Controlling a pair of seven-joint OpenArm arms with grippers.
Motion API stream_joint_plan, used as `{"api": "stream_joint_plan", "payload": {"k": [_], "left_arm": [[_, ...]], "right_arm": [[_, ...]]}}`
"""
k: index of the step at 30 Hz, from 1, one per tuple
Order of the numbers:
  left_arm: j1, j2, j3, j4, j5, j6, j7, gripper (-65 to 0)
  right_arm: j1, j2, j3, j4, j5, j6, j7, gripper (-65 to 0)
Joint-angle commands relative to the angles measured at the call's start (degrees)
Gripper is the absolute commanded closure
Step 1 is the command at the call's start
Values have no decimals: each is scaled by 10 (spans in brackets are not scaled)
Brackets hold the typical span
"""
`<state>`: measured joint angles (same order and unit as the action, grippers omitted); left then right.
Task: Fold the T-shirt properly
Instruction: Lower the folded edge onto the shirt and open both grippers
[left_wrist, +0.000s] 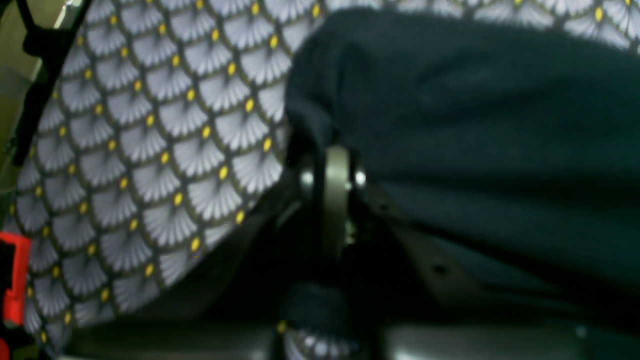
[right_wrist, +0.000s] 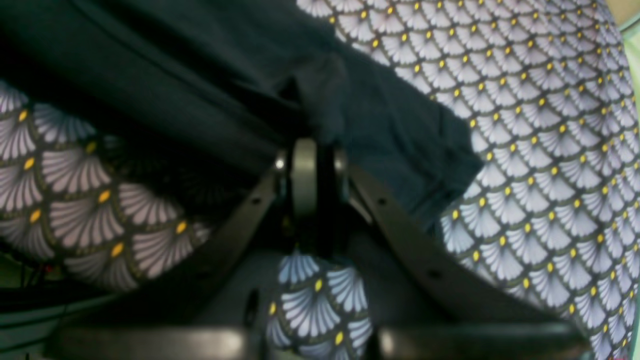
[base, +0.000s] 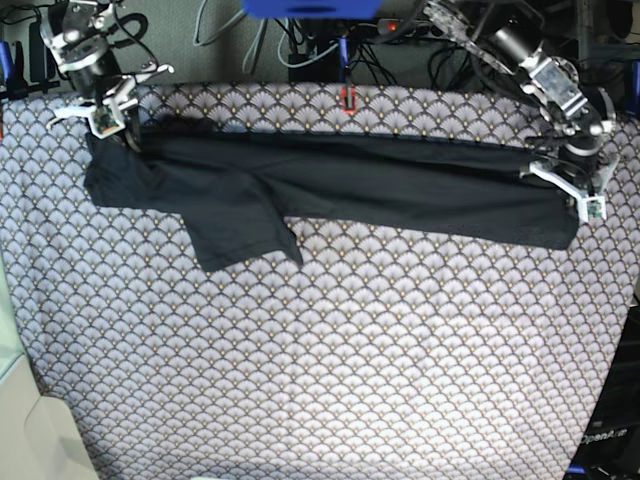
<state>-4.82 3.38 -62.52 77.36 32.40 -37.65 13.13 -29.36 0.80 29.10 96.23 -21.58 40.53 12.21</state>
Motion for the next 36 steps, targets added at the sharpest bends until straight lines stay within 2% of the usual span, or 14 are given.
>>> {"api": "stream_joint_plan", "payload": {"k": [1, 3, 12, 17, 19, 22, 24, 31, 36], "left_arm": [[-9, -17, 0, 13, -1, -2, -10, 0], [-9, -20, -4, 13, -1, -24, -10, 0], [-9, -25, -3, 7, 0, -24, -9, 0], [6, -26, -2, 11, 0, -24, -9, -7], [14, -25, -1, 12, -1, -24, -11, -68], [21, -25, -4, 12, -6, -24, -15, -198], [23, -25, -4, 12, -7, -24, -16, -248], [22, -25, -6, 19, -7, -24, -11, -319], [21, -21, -29, 38, -7, -24, -11, -397]], "right_arm": [[7, 6, 9, 3, 10, -5, 14, -9], [12, 4, 20, -4, 10, -5, 14, -10], [18, 4, 27, -5, 10, -5, 14, -17], [15, 4, 27, -5, 11, -5, 13, -98], [15, 4, 27, -5, 13, -5, 9, -127], [17, 7, 27, -5, 14, -5, -15, -158], [19, 8, 27, -4, 14, -5, -28, -166], [17, 8, 28, -1, 14, -5, -38, -167], [20, 6, 68, 0, 16, -5, -38, -168]]}}
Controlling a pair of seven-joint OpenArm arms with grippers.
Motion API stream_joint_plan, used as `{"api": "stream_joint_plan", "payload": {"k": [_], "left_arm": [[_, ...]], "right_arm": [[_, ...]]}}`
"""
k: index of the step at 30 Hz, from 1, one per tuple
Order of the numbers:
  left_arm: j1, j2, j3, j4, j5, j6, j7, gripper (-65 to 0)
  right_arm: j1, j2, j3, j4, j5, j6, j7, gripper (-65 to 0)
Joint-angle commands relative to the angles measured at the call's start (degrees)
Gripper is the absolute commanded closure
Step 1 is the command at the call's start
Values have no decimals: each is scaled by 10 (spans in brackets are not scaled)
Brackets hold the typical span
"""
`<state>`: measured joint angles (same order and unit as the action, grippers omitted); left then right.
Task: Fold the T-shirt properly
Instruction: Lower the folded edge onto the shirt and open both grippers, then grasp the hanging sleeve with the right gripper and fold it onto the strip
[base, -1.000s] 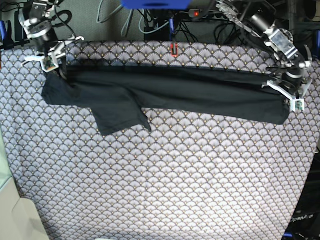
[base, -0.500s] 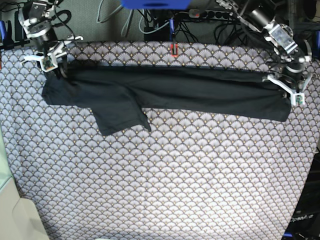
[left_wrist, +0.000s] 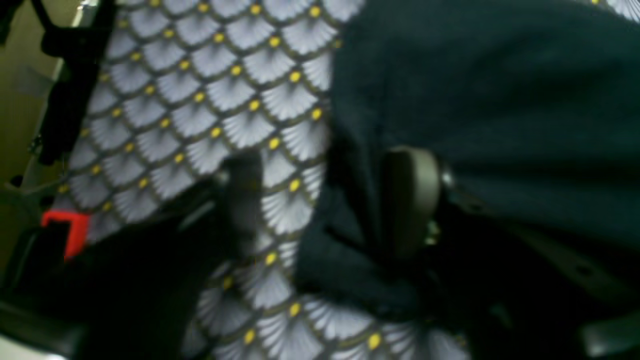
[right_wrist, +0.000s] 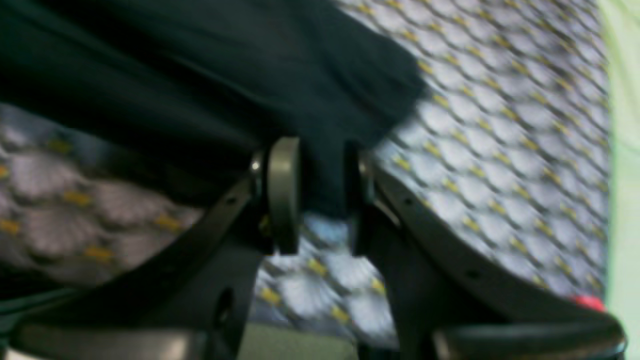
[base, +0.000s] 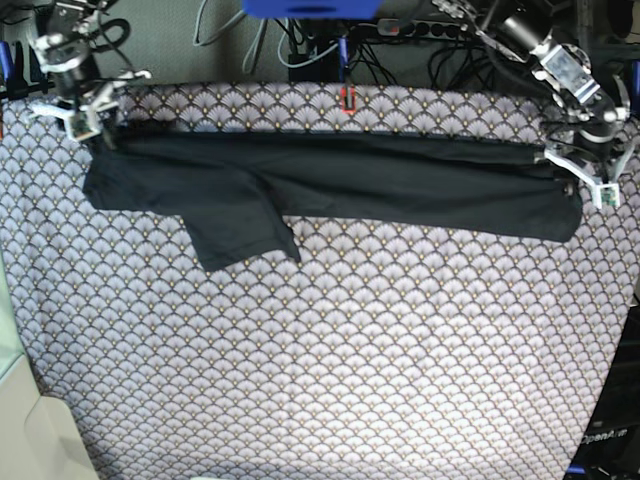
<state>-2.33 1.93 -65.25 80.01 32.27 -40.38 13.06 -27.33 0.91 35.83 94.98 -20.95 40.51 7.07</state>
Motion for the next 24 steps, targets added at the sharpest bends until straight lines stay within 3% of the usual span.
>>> {"api": "stream_joint_plan", "payload": {"k": [1, 7, 13, 18, 24], "left_arm": [[-4, -7, -5, 12, -6, 4, -11, -415], [-3, -7, -10, 13, -6, 4, -13, -427], [7, -4, -20, 30, -7, 4, -11, -427], [9, 7, -21, 46, -7, 4, -11, -427], [3, 16, -23, 50, -7, 4, -10, -427]], "right_arm": [[-1, 6, 8, 12, 17, -5, 13, -168], [-1, 15, 38, 26, 56, -5, 13, -173], [7, 8, 45, 97, 89, -5, 9, -279], [83, -12, 25, 149, 87, -5, -90, -393], [171, 4, -54, 150, 87, -5, -246, -404]]}}
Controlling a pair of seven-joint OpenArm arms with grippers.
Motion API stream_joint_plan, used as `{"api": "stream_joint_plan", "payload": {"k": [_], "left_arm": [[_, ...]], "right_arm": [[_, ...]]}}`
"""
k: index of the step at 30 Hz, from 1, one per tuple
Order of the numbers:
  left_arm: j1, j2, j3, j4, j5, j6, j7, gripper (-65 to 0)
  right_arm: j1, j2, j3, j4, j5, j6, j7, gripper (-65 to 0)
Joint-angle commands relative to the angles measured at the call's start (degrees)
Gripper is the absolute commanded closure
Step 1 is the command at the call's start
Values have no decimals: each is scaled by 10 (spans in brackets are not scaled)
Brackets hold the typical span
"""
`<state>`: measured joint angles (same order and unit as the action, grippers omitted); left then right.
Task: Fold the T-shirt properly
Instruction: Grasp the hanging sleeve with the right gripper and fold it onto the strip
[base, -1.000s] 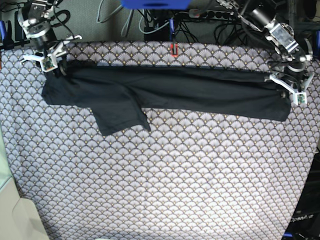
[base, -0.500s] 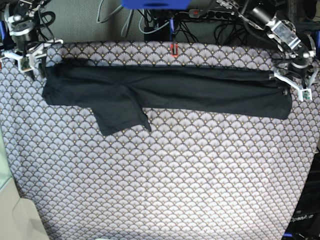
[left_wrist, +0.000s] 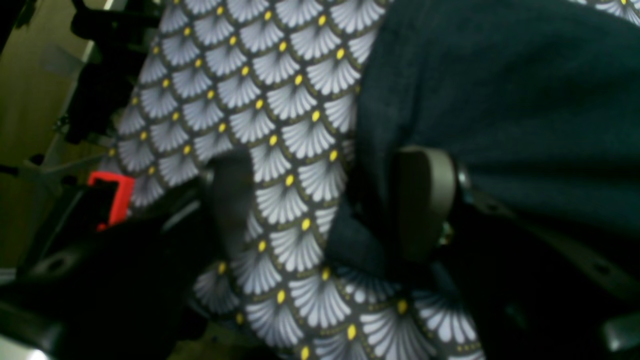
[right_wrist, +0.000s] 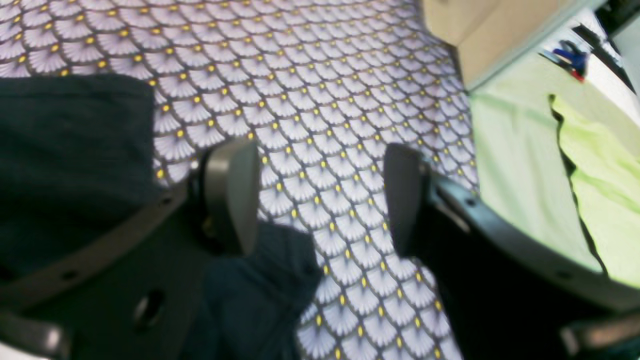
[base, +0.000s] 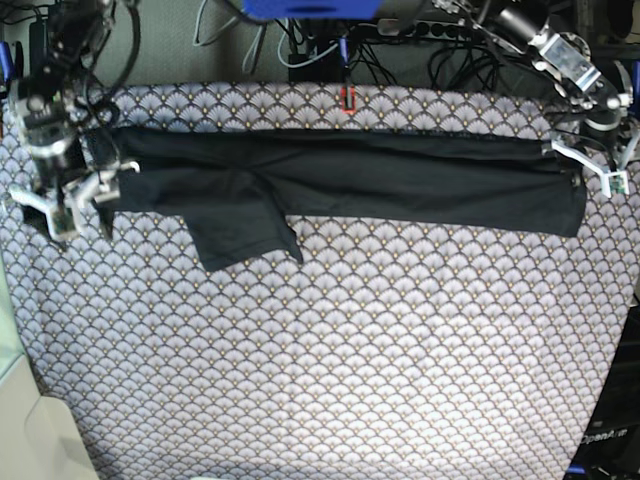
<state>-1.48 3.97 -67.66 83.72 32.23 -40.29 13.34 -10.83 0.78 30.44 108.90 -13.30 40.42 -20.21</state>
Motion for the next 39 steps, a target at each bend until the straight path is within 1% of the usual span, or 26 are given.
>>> {"api": "stream_joint_plan", "payload": {"k": [1, 3, 5, 8, 12, 15, 19, 24, 30, 34, 39], "left_arm": [[-5, 1, 1, 22, -6, 3, -13, -428], [-5, 12, 1, 41, -6, 3, -13, -428], [-5, 21, 1, 55, -6, 3, -13, -428], [-6, 35, 2, 72, -6, 3, -13, -428], [-4, 39, 2, 77, -6, 3, -13, -428], [-1, 40, 1, 77, -6, 3, -13, -428], [-3, 40, -20, 77, -6, 3, -13, -428], [-5, 40, -31, 77, -6, 3, -13, -428], [-2, 50, -32, 90, -6, 3, -13, -428], [0, 50, -32, 107, -6, 3, -13, -428], [-2, 50, -54, 114, -6, 3, -13, -428]], "right_arm": [[23, 9, -16, 10, 10, -4, -7, -404], [48, 16, -53, 10, 12, -4, -70, -404], [73, 15, -81, 9, 13, -4, -126, -404], [98, 12, -132, 1, 23, -4, -194, -404], [121, 12, -178, -21, 75, -4, -258, -404], [138, 13, -189, -55, 114, -4, -290, -404], [162, 13, -189, -118, 133, -4, -299, -404], [204, 14, -189, -224, 133, -4, -290, -404], [224, 16, -189, -282, 133, -4, -255, -404], [237, 17, -190, -330, 133, -4, -225, -403], [240, 17, -190, -375, 133, -4, -190, -402]]}}
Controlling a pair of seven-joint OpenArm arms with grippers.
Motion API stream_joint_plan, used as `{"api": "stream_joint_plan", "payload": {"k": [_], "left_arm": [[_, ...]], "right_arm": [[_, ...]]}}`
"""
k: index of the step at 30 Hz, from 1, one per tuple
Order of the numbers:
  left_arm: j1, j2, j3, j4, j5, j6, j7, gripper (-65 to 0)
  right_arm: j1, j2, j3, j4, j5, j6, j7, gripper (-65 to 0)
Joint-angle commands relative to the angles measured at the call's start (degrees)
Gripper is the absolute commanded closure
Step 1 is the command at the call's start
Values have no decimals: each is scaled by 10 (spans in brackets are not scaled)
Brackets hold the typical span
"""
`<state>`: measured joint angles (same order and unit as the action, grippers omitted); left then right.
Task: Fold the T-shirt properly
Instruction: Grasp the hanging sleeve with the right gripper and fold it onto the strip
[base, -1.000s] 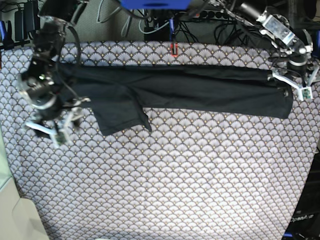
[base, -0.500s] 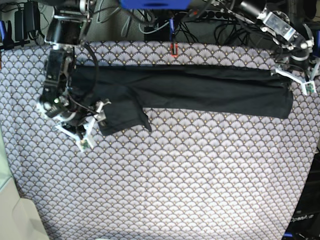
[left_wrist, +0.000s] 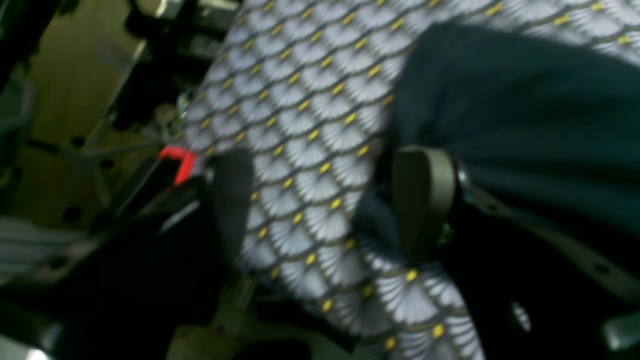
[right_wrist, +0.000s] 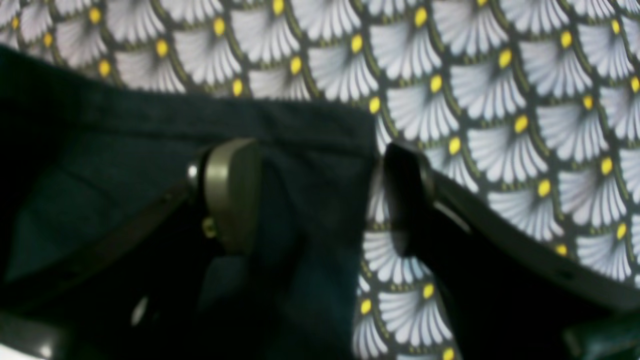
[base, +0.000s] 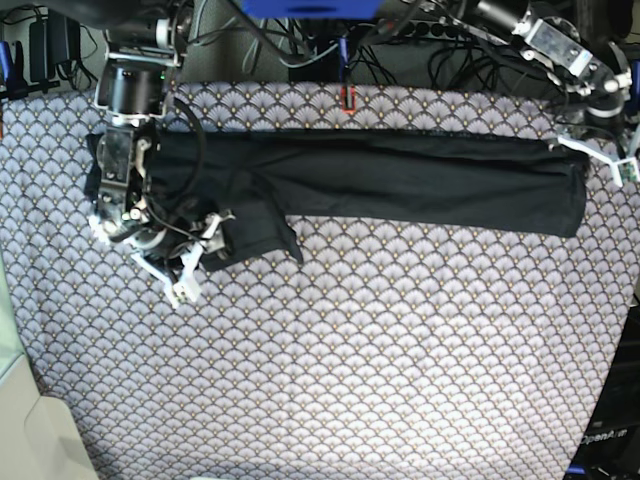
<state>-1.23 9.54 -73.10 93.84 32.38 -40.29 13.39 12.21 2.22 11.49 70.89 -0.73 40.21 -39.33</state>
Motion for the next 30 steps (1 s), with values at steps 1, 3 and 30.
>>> {"api": "stream_joint_plan", "payload": {"k": [1, 3, 30], "left_arm": [[-4, -5, 0, 12, -8, 3, -13, -428], [-3, -5, -1, 12, -8, 3, -13, -428], [-3, -5, -15, 6, -8, 3, -15, -428]], "right_arm": [[9, 3, 0, 2, 6, -2, 5, -400], [9, 3, 0, -1, 6, -2, 10, -371], [-121, 27, -1, 318, 7, -2, -65, 0]]}}
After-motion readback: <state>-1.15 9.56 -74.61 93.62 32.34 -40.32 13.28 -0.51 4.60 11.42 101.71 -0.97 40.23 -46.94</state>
